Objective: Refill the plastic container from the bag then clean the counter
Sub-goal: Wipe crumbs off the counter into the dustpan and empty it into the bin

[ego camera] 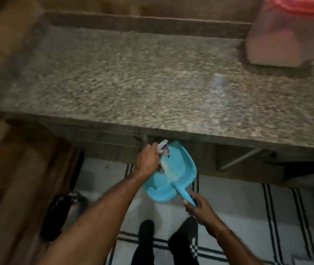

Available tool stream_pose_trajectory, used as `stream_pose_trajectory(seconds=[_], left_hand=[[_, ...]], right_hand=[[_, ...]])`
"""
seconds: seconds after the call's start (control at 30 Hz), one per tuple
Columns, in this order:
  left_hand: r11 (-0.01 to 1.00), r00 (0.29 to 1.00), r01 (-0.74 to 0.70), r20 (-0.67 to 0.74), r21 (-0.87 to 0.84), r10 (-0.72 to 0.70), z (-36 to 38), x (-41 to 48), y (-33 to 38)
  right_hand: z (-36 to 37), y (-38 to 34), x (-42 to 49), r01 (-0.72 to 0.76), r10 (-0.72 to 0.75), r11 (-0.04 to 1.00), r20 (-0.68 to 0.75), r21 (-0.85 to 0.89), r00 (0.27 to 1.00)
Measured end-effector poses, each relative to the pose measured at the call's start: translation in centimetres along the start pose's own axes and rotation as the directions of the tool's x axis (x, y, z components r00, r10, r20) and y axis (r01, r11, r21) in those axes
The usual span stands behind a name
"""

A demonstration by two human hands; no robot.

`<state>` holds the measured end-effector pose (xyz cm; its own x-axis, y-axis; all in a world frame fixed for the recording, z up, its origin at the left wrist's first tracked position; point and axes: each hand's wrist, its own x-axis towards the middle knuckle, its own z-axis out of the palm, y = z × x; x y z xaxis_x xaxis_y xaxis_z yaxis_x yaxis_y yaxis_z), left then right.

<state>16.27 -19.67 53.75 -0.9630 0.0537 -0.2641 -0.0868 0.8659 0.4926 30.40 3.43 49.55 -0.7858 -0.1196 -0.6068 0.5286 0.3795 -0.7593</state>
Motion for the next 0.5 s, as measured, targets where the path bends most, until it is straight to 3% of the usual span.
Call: stream_pose_trajectory(seconds=[0.1, 0.23, 0.37, 0.5], left_hand=[[0.964, 0.966, 0.247, -0.046, -0.103, -0.253, -3.0, -4.3, -8.3], [0.8, 0.837, 0.489, -0.07, -0.348, -0.542, -5.8, -12.1, -18.9], [0.627, 0.69, 0.598, -0.079, -0.499, -0.72, -7.2, -20.0, -27.0], [0.441, 0.51, 0.655, -0.072, -0.614, -0.857, -6.6, -26.0, -34.1]], right_hand=[[5.5, -2.9, 1.2, 0.044, -0.03, 0.994, 0.133, -0.099, 0.991], [14.2, -6.3, 2.2, 0.095, -0.03, 0.978, 0.324, -0.187, 0.946], [23.0, -8.3, 3.3, 0.174, -0.007, 0.934, 0.47, -0.312, 0.883], [31.5, -9.1, 4.1, 0.196, 0.052, 0.882, 0.503, -0.428, 0.863]])
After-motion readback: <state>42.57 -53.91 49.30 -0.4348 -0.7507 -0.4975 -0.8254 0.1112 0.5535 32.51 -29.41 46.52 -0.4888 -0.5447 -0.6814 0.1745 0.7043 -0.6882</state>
